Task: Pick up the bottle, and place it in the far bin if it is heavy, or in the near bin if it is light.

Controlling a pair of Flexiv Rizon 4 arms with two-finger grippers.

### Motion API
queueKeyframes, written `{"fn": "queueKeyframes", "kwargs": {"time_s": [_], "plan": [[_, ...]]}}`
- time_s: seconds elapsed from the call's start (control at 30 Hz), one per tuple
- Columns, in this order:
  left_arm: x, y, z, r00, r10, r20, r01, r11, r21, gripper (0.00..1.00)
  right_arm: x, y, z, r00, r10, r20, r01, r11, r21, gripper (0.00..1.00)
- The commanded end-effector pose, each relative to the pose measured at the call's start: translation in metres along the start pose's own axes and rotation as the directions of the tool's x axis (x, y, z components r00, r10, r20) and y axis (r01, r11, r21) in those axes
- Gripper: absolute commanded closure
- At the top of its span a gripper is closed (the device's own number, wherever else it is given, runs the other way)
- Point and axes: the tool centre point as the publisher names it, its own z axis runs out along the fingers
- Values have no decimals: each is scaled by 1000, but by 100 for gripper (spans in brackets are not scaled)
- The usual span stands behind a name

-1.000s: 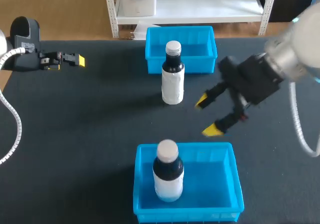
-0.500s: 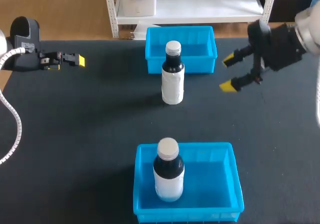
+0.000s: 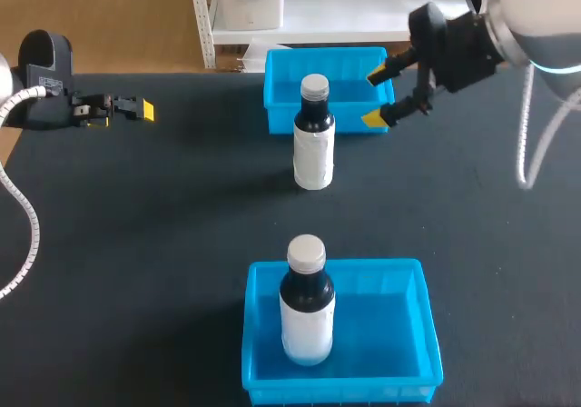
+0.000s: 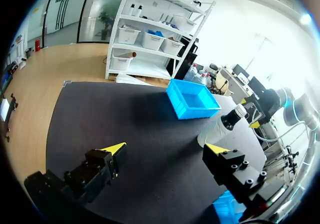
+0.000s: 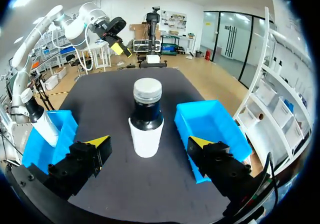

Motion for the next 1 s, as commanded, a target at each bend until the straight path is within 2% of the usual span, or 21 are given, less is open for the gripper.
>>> {"fn": "queueKeyframes", "kwargs": {"time_s": [0.03, 0.53, 1.0], "plan": [[0, 0, 0, 1000, 0, 0, 0, 1000, 0, 0, -5, -22, 20, 1000, -8, 23, 10, 998, -63, 0], [0, 0, 0, 1000, 0, 0, 0, 1000, 0, 0, -33, 3, 63, 996, -10, 90, 23, 988, -150, 0], [0, 0, 0, 1000, 0, 0, 0, 1000, 0, 0, -37, 2, 76, 994, 10, 109, 9, 985, -175, 0]]}}
